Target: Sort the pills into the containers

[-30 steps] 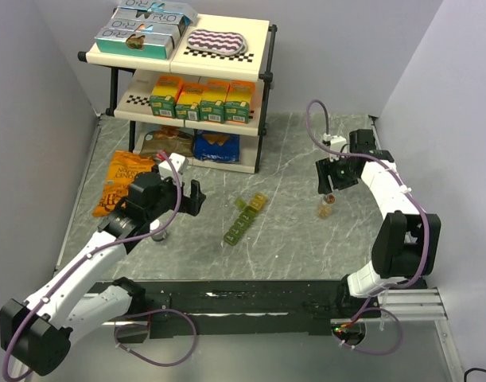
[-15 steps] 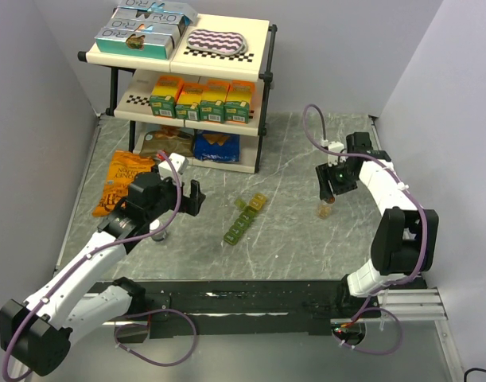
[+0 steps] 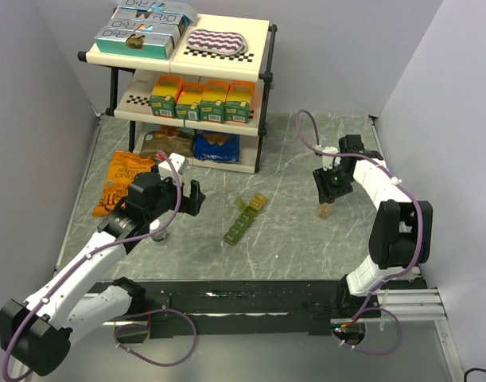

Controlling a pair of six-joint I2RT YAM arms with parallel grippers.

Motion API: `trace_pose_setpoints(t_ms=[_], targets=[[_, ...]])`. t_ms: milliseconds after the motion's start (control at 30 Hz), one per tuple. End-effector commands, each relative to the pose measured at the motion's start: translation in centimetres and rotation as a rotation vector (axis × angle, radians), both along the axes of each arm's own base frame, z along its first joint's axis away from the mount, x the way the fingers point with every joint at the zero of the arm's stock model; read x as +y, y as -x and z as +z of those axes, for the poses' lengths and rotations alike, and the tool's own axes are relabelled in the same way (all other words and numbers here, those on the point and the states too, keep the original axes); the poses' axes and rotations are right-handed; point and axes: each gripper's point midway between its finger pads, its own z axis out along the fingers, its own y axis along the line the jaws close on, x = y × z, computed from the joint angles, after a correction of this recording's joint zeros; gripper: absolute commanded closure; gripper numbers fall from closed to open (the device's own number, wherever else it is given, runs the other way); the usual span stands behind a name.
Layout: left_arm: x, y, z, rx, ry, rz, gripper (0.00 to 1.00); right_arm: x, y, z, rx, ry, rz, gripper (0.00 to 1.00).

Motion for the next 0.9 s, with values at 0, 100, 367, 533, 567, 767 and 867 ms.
trace_pose_setpoints(t_ms=[0,100,367,533,567,767,867], targets=[[0.2,-0.1,1.4,-0.038,0.01,0.001,0.01,-0.6,0.3,0.2,0.002,0.04,-0.004,0.46],[-0.5,0.2,1.2,-0.024,0.038,-0.038,0.01,0.1,0.5,0.8,-0.012,0.042,0.023,0.69],[-5.5,4.4,3.5,-0.055,0.222,-0.443,0.01,3.2,1.7,5.3,-0.12,-0.067,0.167,0.93],[-9.4,7.8,7.6,-0.218,0.333,-0.61,0.0,9.3,5.3,9.9,-0.219,-0.193,0.445,0.96],[-10.2,8.2,8.0,-0.249,0.326,-0.623,0.01,10.2,6.1,10.5,-0.225,-0.218,0.482,0.96],[-16.6,11.8,8.1,-0.51,0.27,-0.723,0.01,15.9,11.0,16.8,-0.309,-0.449,0.706,0.96],[-18.7,10.6,5.9,-0.53,0.196,-0.677,0.01,17.1,12.9,18.9,-0.331,-0.534,0.757,0.97]])
